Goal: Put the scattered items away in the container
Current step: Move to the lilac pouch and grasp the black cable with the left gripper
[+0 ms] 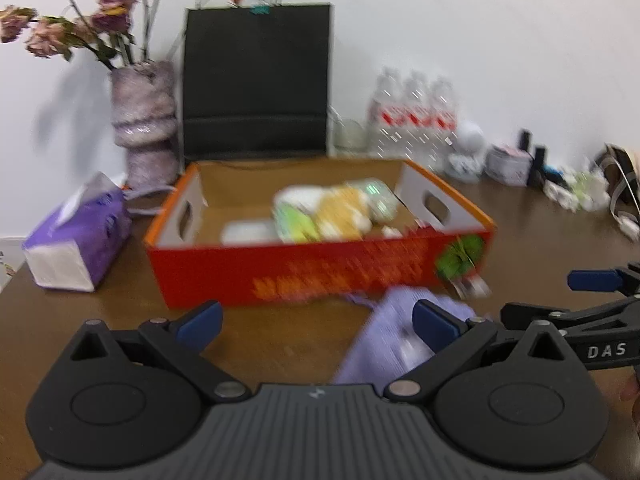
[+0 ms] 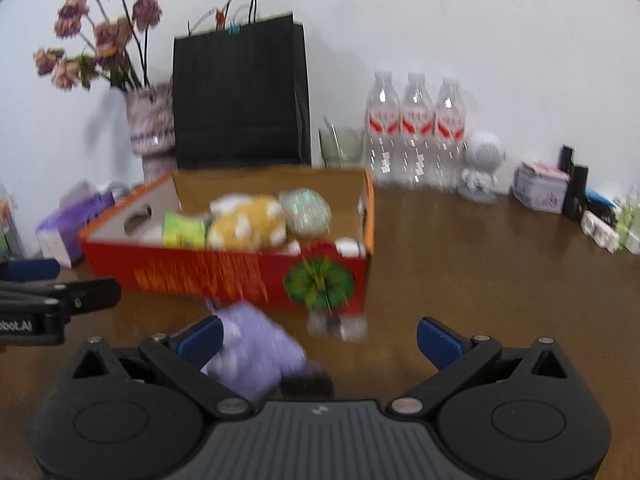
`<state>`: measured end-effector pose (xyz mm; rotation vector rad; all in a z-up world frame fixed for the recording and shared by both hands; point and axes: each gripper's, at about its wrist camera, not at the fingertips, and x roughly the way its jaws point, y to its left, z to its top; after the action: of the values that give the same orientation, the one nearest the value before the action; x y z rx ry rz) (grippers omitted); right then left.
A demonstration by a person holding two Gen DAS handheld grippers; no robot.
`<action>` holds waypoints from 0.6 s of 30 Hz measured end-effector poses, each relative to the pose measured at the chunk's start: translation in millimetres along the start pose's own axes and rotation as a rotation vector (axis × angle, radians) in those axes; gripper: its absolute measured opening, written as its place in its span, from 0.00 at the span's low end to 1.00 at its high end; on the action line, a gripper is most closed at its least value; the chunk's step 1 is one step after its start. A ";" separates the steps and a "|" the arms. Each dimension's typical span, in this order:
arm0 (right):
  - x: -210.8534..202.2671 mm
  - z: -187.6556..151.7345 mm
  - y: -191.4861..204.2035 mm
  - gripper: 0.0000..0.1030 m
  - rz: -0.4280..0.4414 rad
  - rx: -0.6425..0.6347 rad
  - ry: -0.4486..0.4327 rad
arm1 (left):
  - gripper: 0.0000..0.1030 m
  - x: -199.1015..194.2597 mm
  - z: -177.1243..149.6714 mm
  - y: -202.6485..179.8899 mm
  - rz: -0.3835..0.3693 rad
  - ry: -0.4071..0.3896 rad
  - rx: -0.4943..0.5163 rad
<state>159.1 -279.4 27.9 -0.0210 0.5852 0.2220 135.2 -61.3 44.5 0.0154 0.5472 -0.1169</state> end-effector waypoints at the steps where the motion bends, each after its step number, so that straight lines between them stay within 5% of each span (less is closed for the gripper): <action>1: -1.2 -7.9 -2.4 1.00 -0.002 -0.004 0.015 | 1.00 -0.2 -5.2 -4.7 -0.014 0.012 0.012; 16: -12.8 -48.0 -42.0 1.00 -0.005 -0.009 0.081 | 1.00 21.0 -39.6 -55.4 -0.082 0.113 0.101; 18: -11.7 -47.4 -43.4 1.00 0.003 -0.005 0.082 | 0.87 27.9 -40.2 -57.7 -0.105 0.125 0.124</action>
<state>133.0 -328.1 -7.1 -0.0340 0.6664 0.2258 131.4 -119.7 -3.3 0.1153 0.6656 -0.2535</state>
